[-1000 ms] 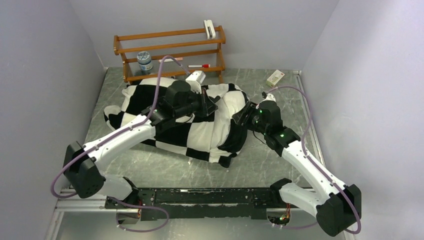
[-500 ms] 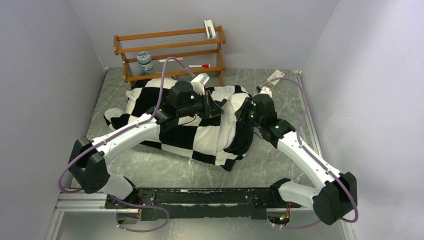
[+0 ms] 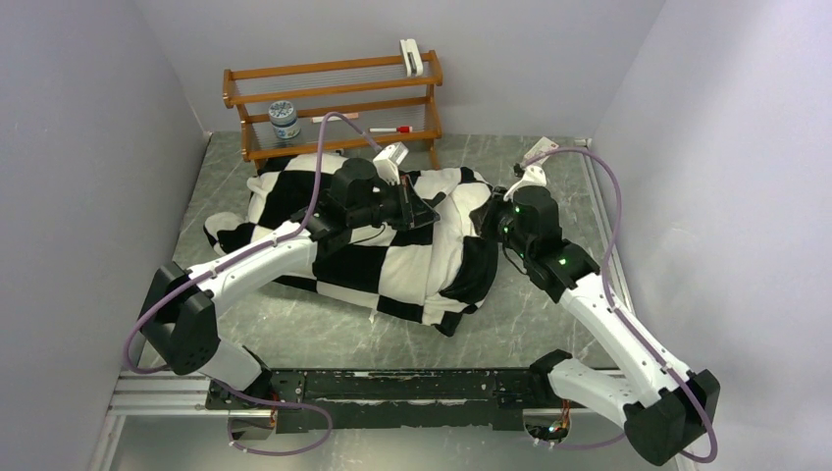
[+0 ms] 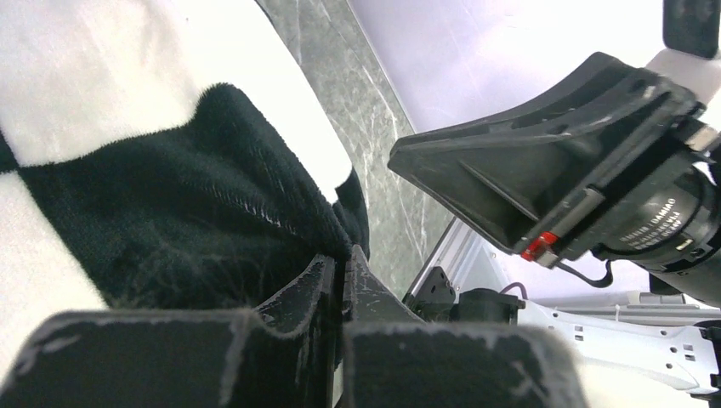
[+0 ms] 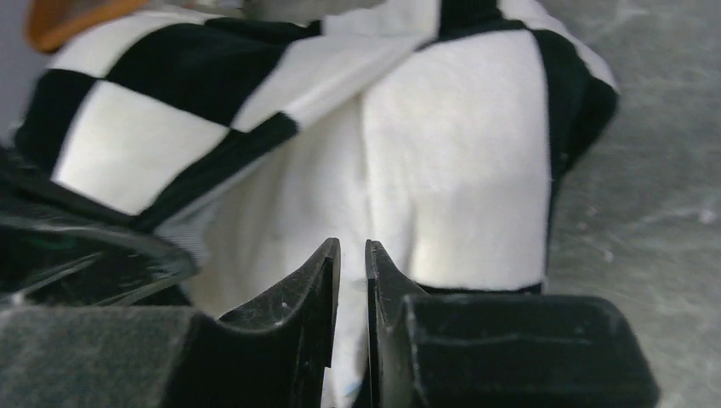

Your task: Put the pillow into the pillowcase

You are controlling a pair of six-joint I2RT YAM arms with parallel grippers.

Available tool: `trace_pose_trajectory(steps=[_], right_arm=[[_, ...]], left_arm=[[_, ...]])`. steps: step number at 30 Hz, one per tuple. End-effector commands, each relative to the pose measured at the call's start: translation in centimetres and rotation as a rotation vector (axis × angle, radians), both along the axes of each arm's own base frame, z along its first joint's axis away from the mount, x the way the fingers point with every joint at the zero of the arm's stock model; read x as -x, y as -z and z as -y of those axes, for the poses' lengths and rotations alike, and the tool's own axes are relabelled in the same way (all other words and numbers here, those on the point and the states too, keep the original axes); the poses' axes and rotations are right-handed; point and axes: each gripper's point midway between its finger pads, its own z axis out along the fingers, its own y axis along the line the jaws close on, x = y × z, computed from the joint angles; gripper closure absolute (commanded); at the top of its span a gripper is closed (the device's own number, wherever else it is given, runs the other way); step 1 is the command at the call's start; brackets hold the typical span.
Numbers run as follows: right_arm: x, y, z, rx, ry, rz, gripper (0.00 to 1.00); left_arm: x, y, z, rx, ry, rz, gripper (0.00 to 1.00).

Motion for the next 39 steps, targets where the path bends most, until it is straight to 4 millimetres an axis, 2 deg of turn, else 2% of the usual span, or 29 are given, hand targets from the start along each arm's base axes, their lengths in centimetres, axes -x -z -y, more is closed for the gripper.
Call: trace_pose_trajectory(steps=[1,7,10,18,21,28,32,36,39], right_arm=[[0.2,-1.1,-3.2,-0.128,-0.125,0.046,0.79],[-1.0,0.0,-4.0,-0.116,-0.141,0.038,0.78],[-1.4,1.1,-4.1,-0.089,-0.142,0.011,0.78],[-2.2,3.0,-1.3,0.065,-0.039,0.001,0.79],[-2.4,3.4,-1.1,0.084,-0.036,-0.002,0.78],[-2.6,4.0,-2.1,0.059,-0.067,-0.017,0.78],[-2.7,5.1,-1.3,0.118,-0.048,-0.042,0.74],[-2.7,6.5,0.3,0.210,0.002,-0.089,0.71],[-2.6,7.3,0.6,0.244,0.003,-0.108,0.68]], left_arm=[[0.0,-2.1,0.6,0.079,0.032,0.043,0.95],[0.1,-2.2,0.7,0.092,0.038,0.034,0.95],[0.2,-2.3,0.6,0.096,0.038,0.034,0.95],[0.4,-2.3,0.5,0.101,0.035,0.029,0.95],[0.5,-2.6,0.5,0.108,0.039,0.028,0.95],[0.5,-3.3,0.2,0.112,0.028,0.042,0.95],[0.6,-3.4,0.2,0.114,0.031,0.043,0.95],[0.6,-3.5,0.2,0.117,0.032,0.042,0.95],[0.6,-3.7,0.1,0.122,0.029,0.045,0.95]])
